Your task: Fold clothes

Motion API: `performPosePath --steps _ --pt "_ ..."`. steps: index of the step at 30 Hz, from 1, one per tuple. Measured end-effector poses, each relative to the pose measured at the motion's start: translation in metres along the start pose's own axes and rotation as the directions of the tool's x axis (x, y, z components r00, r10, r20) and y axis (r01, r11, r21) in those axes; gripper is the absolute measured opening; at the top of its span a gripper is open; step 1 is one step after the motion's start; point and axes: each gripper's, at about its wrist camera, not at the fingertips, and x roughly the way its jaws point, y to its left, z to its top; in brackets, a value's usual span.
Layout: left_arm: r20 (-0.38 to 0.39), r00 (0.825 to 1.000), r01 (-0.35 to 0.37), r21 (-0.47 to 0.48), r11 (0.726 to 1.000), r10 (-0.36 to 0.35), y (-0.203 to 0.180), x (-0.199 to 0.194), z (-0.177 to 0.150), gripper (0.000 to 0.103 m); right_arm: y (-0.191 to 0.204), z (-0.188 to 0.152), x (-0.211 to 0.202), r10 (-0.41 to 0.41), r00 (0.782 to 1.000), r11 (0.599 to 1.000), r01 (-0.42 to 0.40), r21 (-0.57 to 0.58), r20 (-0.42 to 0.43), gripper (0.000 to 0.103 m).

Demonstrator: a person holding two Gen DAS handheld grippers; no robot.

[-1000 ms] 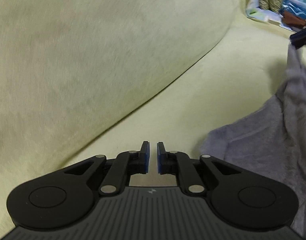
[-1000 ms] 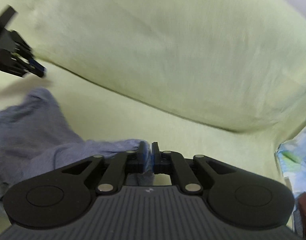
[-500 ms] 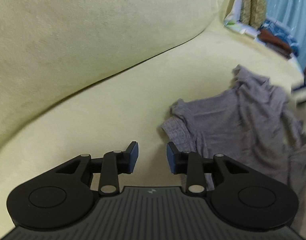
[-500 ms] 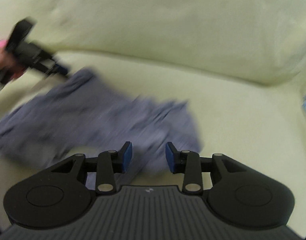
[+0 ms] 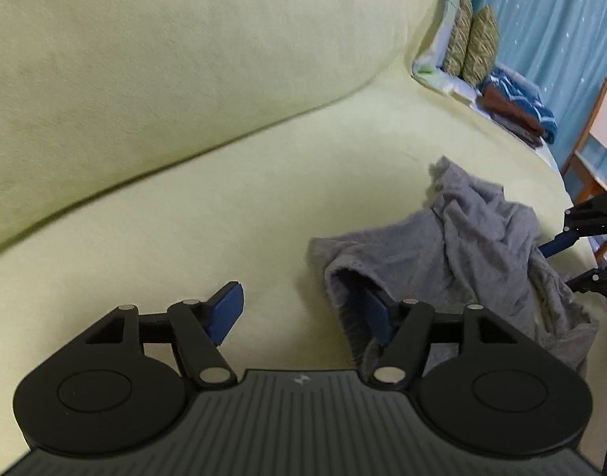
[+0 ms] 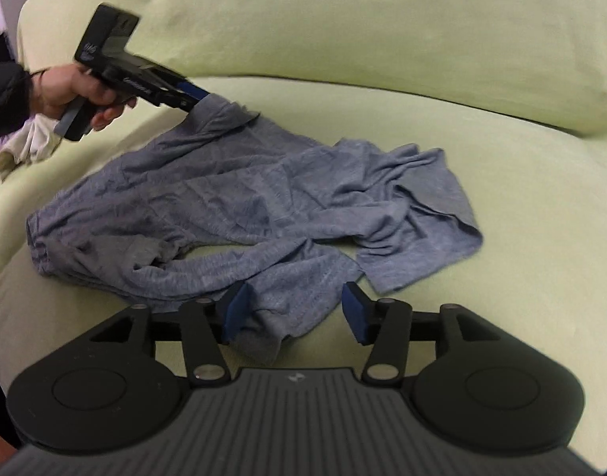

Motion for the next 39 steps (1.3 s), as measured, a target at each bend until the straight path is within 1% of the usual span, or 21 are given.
performPosePath --steps 1,2,3,4,5,7,8,9,13,16,18,19,20,22,24,27,29,31,34,36,39 --pt "-0.002 1.000 0.004 0.007 1.000 -0.004 -0.004 0.001 0.001 0.034 0.000 0.001 -0.001 -0.007 1.000 1.000 0.007 0.014 -0.002 0.022" --pt "-0.003 1.000 0.002 0.013 1.000 -0.002 -0.006 0.001 0.002 0.012 0.000 0.002 0.000 -0.006 1.000 1.000 0.006 0.019 -0.004 0.000" --pt "-0.003 1.000 -0.019 0.026 0.999 0.019 -0.010 -0.001 0.003 0.012 -0.001 0.004 -0.002 0.000 1.000 0.999 0.001 0.040 -0.015 0.001" --pt "0.003 0.998 -0.057 0.033 0.998 0.057 -0.014 -0.005 0.003 0.012 -0.001 0.004 -0.009 -0.021 0.999 0.998 0.024 0.060 -0.036 0.001" --pt "0.007 0.997 -0.073 0.032 0.997 0.073 -0.014 -0.007 0.003 0.010 0.000 0.002 -0.014 -0.029 0.999 0.998 0.032 0.057 -0.045 0.001" --pt "0.021 0.984 -0.175 0.003 0.985 0.175 -0.008 -0.020 -0.001 0.009 0.001 -0.003 -0.024 -0.048 0.997 0.997 0.051 0.053 -0.059 0.001" --pt "0.024 0.981 -0.193 -0.005 0.981 0.193 -0.006 -0.021 -0.001 0.008 0.001 -0.009 -0.035 -0.072 0.995 0.996 0.076 0.056 -0.073 0.001" --pt "0.032 0.970 -0.240 -0.044 0.970 0.242 0.002 -0.029 -0.005 0.007 0.001 -0.014 -0.044 -0.082 0.993 0.993 0.089 0.075 -0.085 0.001" --pt "0.016 0.950 -0.308 -0.104 0.946 0.311 0.012 -0.040 -0.016 0.007 0.000 -0.038 -0.076 -0.079 0.984 0.978 0.107 0.178 -0.161 0.001" --pt "0.009 0.943 -0.330 -0.111 0.937 0.334 0.005 -0.045 -0.023 0.013 0.005 -0.055 -0.091 -0.056 0.975 0.968 0.106 0.228 -0.214 0.001" --pt "0.012 0.938 -0.341 -0.122 0.932 0.345 -0.002 -0.055 -0.028 0.029 0.009 -0.068 -0.099 -0.036 0.965 0.962 0.104 0.254 -0.259 0.001" --pt "0.016 0.936 -0.347 -0.129 0.929 0.351 -0.008 -0.062 -0.032 0.032 0.010 -0.072 -0.101 -0.044 0.964 0.959 0.114 0.258 -0.262 0.001" --pt "0.024 0.933 -0.354 -0.131 0.926 0.360 -0.015 -0.072 -0.037 0.036 0.011 -0.073 -0.104 -0.055 0.966 0.958 0.123 0.260 -0.251 0.002" --pt "0.031 0.930 -0.360 -0.131 0.924 0.367 -0.029 -0.086 -0.045 0.040 0.012 -0.073 -0.111 -0.090 0.971 0.953 0.149 0.264 -0.222 0.006" --pt "0.038 0.929 -0.361 -0.131 0.923 0.368 -0.044 -0.105 -0.059 0.046 0.015 -0.071 -0.120 -0.138 0.974 0.951 0.181 0.250 -0.181 0.021" --pt "0.037 0.933 -0.350 -0.130 0.928 0.358 -0.076 -0.138 -0.094 0.052 0.021 -0.068 -0.128 -0.154 0.978 0.954 0.184 0.235 -0.142 0.022" --pt "0.029 0.941 -0.332 -0.135 0.934 0.338 -0.090 -0.149 -0.112 0.054 0.028 -0.069 -0.132 -0.142 0.983 0.959 0.166 0.230 -0.119 0.022" --pt "-0.010 0.953 -0.301 -0.133 0.944 0.302 -0.114 -0.157 -0.140 0.054 0.035 -0.071 -0.135 -0.135 0.985 0.964 0.157 0.217 -0.112 0.022" --pt "-0.066 0.959 -0.281 -0.120 0.952 0.275 -0.136 -0.153 -0.171 0.054 0.048 -0.075 -0.134 -0.130 0.985 0.970 0.150 0.193 -0.112 0.022" --pt "-0.085 0.954 -0.297 -0.112 0.948 0.289 -0.140 -0.150 -0.185 0.054 0.059 -0.079 -0.133 -0.133 0.984 0.972 0.153 0.179 -0.117 0.026" --pt "-0.062 0.957 -0.288 -0.178 0.941 0.282 -0.130 -0.151 -0.192 0.054 0.072 -0.086 -0.131 -0.161 0.978 0.973 0.180 0.146 -0.135 0.029"
